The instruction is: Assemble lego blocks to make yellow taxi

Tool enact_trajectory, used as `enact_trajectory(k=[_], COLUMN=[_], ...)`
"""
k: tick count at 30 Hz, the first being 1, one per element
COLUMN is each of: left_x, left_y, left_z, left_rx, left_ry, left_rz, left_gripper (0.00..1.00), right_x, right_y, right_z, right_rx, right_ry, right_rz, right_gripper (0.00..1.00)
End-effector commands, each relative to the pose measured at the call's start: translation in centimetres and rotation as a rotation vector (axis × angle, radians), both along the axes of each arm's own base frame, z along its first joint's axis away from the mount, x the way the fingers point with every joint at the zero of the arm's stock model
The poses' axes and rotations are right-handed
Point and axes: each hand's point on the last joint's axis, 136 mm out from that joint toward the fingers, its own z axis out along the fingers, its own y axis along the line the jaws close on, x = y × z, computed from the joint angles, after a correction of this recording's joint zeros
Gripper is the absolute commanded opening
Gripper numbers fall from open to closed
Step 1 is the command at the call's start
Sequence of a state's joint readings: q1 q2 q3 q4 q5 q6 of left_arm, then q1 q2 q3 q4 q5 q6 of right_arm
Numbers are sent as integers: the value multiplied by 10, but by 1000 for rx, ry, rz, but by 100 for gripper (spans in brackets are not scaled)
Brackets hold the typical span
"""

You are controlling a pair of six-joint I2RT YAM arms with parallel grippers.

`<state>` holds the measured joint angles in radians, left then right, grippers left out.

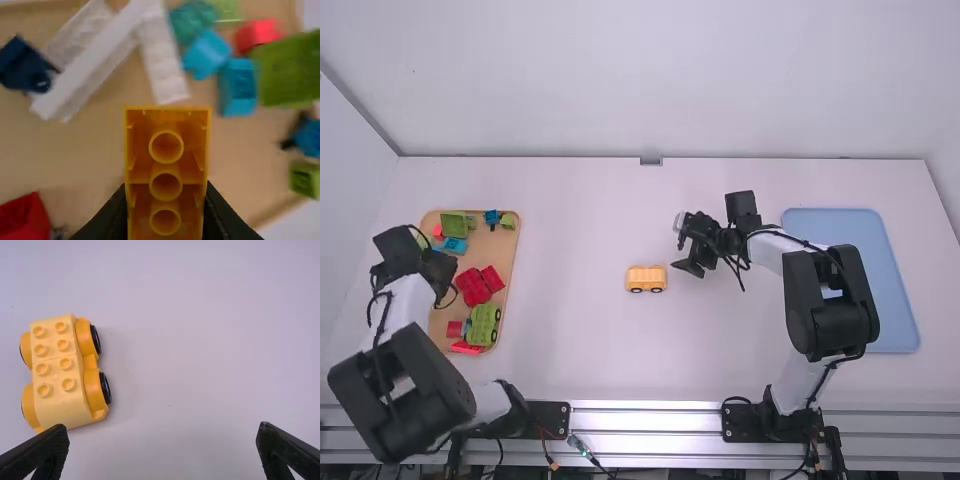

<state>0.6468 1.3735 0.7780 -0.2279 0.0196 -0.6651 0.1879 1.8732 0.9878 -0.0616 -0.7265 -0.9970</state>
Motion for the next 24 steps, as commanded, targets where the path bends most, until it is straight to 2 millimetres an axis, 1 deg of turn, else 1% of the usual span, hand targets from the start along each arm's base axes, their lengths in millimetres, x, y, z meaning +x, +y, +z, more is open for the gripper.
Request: enact_trajectory(k=[1,2,3,4,7,8,9,10,11,14,15,16,17,19,20,21,22,23,24], left_x=[18,21,31,39,49,52,54,55,57,61,64,65,65,64,63,62,60,58,58], left_y=[-42,-47,-68,-87,-124,-140,-148,-161,-176,-204,-218,-238,-240,-275,-280,-301,-314,-326,-327], left_z=[12,14,24,32,44,49,51,54,57,61,63,65,66,71,72,73,73,73,73], left_rx=[15,18,32,33,21,8,1,-5,-7,-9,-12,-9,-9,-7,-5,6,14,20,21], left_ry=[-95,-113,-201,-275,-416,-476,-505,-545,-589,-648,-670,-699,-703,-763,-772,-809,-833,-858,-862], left_rz=[-283,-312,-440,-541,-720,-787,-822,-874,-936,-1041,-1094,-1174,-1184,-1335,-1360,-1462,-1526,-1588,-1597], left_gripper=[15,15,19,20,25,26,26,26,24,23,23,21,21,20,20,20,20,19,19], right_x=[-3,-3,-5,-8,-17,-22,-25,-28,-34,-43,-44,-43,-43,-36,-35,-30,-26,-19,-18], right_y=[6,6,10,16,27,33,35,38,42,46,47,47,48,50,50,52,55,57,57], right_z=[7,8,13,20,37,47,52,60,71,89,96,104,106,117,118,125,128,132,133], right_rx=[35,40,76,124,236,293,325,368,433,530,563,596,603,630,632,643,645,650,651], right_ry=[-1,-1,-1,-2,-2,-4,-5,-7,-11,-5,9,32,40,92,101,150,184,232,239], right_rz=[18,20,41,69,137,175,196,225,269,331,342,345,344,322,318,288,257,208,200], right_gripper=[99,99,99,99,99,99,99,99,99,99,99,99,99,99,99,99,99,99,99])
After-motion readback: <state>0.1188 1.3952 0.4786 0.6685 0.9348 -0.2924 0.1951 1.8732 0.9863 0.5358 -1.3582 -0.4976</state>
